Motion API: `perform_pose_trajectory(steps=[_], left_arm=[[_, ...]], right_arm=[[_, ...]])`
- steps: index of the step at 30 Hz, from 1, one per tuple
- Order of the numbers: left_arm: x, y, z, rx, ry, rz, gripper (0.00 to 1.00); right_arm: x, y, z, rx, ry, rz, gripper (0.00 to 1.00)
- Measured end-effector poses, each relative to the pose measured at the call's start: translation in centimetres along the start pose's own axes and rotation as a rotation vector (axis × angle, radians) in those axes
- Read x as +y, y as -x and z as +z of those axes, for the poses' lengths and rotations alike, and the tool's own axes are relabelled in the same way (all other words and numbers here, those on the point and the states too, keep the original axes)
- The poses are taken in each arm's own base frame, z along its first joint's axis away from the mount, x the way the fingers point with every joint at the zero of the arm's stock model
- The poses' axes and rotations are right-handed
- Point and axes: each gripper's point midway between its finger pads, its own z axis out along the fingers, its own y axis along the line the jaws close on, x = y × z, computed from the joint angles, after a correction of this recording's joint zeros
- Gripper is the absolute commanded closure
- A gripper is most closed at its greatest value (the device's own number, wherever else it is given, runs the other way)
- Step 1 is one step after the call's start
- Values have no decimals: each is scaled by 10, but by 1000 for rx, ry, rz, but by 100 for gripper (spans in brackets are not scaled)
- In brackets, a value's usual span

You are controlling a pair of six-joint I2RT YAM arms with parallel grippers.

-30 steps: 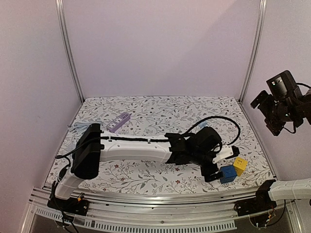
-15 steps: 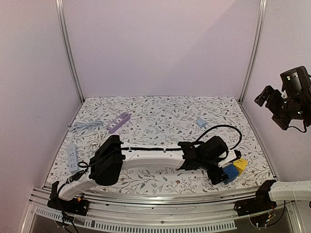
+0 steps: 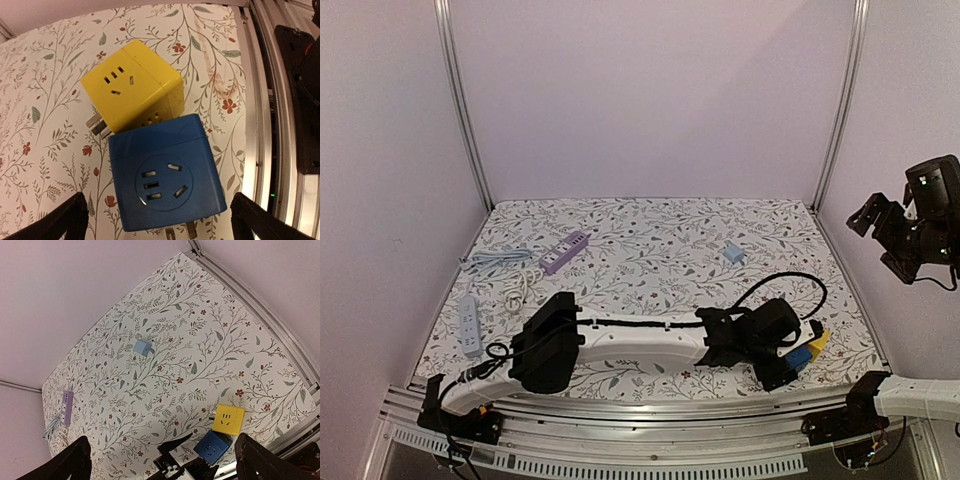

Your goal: Insert the plug

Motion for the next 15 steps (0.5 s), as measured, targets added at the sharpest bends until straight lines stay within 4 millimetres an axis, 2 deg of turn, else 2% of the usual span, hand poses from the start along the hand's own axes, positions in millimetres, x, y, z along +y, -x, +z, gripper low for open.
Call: perform_pose_trajectory(steps=[6,11,15], left_arm=[[10,-5,10,1,82,-49,6],[11,-13,16,16,99,-64,11],[9,-10,16,7,88,-71,16]], right_arm=[[0,-5,3,20,-4,-2,1],[0,-7,5,27,-7,-5,1],[0,-7,5,28,-7,-6,1]])
